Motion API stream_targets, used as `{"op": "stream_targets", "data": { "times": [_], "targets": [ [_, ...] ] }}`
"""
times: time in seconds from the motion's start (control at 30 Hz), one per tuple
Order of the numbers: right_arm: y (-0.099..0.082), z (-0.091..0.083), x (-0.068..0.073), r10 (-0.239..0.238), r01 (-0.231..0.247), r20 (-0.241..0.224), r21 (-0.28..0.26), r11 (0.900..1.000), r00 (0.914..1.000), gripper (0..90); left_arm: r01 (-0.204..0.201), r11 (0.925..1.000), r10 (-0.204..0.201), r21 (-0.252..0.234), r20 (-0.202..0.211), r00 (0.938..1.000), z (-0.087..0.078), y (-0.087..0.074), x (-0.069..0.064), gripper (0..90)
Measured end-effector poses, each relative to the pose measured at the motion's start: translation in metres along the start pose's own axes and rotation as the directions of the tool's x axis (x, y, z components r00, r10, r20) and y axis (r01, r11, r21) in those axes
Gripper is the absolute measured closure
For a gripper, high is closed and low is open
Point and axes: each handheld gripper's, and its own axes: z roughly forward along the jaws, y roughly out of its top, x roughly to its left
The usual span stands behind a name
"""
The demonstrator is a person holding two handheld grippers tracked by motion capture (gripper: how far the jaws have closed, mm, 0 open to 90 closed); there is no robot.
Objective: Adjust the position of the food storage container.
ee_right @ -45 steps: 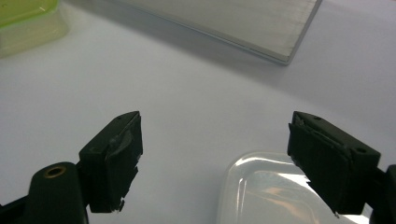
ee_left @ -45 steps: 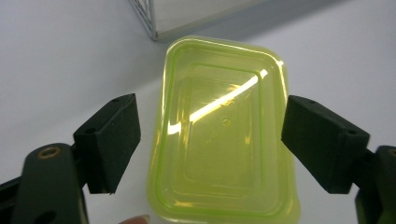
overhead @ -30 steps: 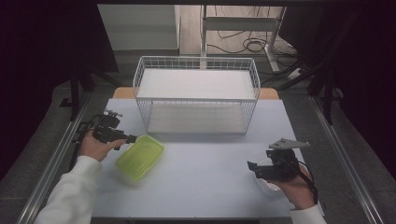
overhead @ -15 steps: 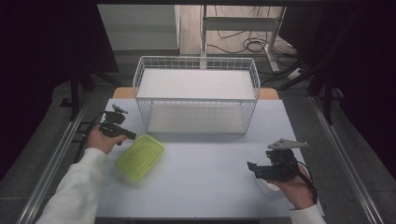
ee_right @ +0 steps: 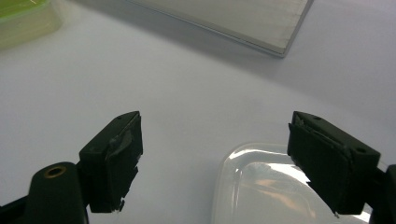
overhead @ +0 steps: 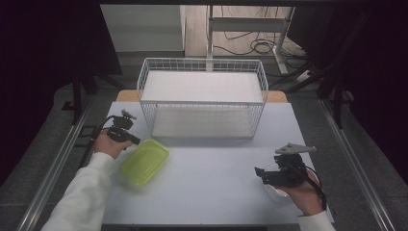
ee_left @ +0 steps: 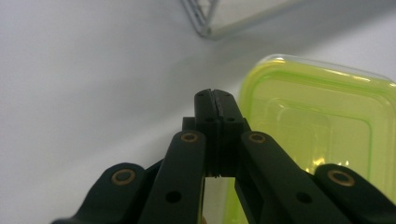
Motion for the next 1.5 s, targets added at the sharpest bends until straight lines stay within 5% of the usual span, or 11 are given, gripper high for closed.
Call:
{"op": "stream_targets", "data": {
  "times": [0.37,0.63,0.93,1.17,1.27,1.5],
  "targets": [
    [0.0,0.003,0.001,-0.007,0.007,0.003,0.011,0.9999,1.0,18.1,-0.07,0.9975,0.07,0.003,0.012,0.9975,0.003,0.002,-0.022,90.0],
    [0.0,0.005,0.002,-0.012,0.012,0.003,0.013,0.9998,0.9999,18.1,-0.149,0.9886,0.148,0.02,0.045,0.988,0.009,0.007,-0.05,90.0],
    [-0.001,0.005,0.001,-0.014,0.014,0.004,0.018,0.9997,0.9999,18.1,-0.19,0.9817,0.189,0.008,0.088,0.978,0.012,0.009,-0.068,90.0],
    [-0.001,0.004,0.002,-0.017,0.017,0.007,0.018,0.9997,0.9998,18.1,-0.185,0.9827,0.185,-0.013,0.056,0.9811,0.002,0.007,-0.059,90.0],
    [-0.001,0.003,0.002,-0.018,0.017,0.007,0.017,0.9997,0.9998,18.1,-0.161,0.9861,0.163,-0.039,0.033,0.9861,-0.017,-0.004,-0.045,90.0],
    [-0.002,0.002,0.001,-0.011,0.011,0.009,0.012,0.9999,0.9999,18.1,-0.095,0.9953,0.095,-0.02,-0.021,0.9953,-0.039,-0.034,-0.024,90.0]
  ]
}}
